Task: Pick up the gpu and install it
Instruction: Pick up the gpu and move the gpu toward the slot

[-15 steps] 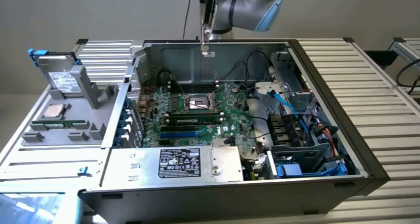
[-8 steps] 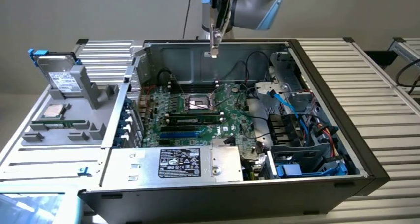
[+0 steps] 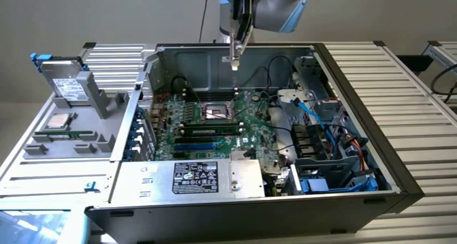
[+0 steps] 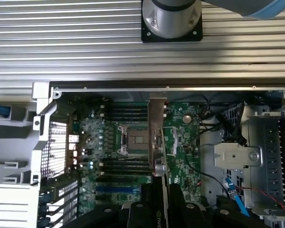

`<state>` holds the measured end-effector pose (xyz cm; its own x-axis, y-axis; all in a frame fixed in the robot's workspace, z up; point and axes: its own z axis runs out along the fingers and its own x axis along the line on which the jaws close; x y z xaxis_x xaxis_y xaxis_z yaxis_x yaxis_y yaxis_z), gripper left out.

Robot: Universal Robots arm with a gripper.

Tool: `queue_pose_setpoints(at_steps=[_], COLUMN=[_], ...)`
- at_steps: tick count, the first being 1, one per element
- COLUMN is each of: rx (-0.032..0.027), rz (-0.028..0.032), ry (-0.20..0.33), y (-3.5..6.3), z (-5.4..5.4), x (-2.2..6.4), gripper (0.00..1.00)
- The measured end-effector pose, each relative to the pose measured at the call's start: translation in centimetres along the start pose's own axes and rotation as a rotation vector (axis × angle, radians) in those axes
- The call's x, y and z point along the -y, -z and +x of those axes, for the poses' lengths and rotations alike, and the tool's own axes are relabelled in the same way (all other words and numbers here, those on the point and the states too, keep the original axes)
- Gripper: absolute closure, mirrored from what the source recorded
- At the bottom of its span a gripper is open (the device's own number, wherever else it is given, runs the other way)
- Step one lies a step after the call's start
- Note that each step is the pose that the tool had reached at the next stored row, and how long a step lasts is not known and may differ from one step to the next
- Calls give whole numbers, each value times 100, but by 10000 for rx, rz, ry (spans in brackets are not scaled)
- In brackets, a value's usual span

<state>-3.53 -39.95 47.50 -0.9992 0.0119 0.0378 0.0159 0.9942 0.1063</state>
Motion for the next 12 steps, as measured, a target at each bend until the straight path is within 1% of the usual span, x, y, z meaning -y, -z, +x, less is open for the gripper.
queue_pose_setpoints(at_steps=[5, 7, 9, 12], rx=[4, 6, 6, 5], rz=[-108, -142, -158, -161], ry=[-46, -66, -79, -80], y=[-83, -115, -143, -162], z=[-15, -23, -40, -87], x=[72, 101, 132, 176], gripper=[72, 72, 72, 72])
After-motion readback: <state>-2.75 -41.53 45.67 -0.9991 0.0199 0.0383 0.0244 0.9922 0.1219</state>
